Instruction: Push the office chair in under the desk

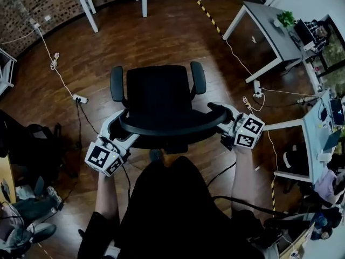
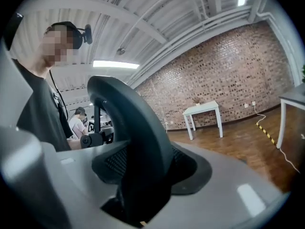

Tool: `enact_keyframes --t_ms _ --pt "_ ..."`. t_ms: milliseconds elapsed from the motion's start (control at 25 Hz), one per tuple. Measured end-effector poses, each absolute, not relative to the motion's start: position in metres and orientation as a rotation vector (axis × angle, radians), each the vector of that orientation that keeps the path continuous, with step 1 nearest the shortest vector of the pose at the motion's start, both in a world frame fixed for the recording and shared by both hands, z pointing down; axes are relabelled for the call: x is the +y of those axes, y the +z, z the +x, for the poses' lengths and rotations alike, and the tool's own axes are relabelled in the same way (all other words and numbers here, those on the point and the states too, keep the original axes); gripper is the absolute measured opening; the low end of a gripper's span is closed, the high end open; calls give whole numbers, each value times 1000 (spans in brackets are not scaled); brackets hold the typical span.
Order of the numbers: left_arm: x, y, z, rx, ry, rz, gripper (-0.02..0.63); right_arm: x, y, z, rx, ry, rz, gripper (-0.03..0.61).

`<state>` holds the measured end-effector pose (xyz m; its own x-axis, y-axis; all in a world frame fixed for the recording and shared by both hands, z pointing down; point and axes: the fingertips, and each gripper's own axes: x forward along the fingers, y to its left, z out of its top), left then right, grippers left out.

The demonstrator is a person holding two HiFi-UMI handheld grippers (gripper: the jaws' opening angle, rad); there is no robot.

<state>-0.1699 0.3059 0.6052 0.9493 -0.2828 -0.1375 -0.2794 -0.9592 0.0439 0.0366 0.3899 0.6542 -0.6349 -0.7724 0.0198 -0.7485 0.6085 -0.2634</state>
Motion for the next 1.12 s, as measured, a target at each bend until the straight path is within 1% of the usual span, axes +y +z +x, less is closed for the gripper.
enact_keyframes --t_ms 200,400,680,880,1120 --pt "343 594 -122 -511 -185 3067 390 408 633 88 2789 -303 -1186 239" --pt "369 566 -62 -687 -161 3042 388 415 601 151 2835 -256 -1091 232" --pt "375 567 -16 -887 -183 2998 382 401 596 202 2921 -257 -920 229" --pt "345 566 -7 -947 -164 2975 391 374 591 208 2944 -293 -825 216" --pt "312 557 -11 -892 -179 2987 394 338 585 205 2941 -288 -864 218"
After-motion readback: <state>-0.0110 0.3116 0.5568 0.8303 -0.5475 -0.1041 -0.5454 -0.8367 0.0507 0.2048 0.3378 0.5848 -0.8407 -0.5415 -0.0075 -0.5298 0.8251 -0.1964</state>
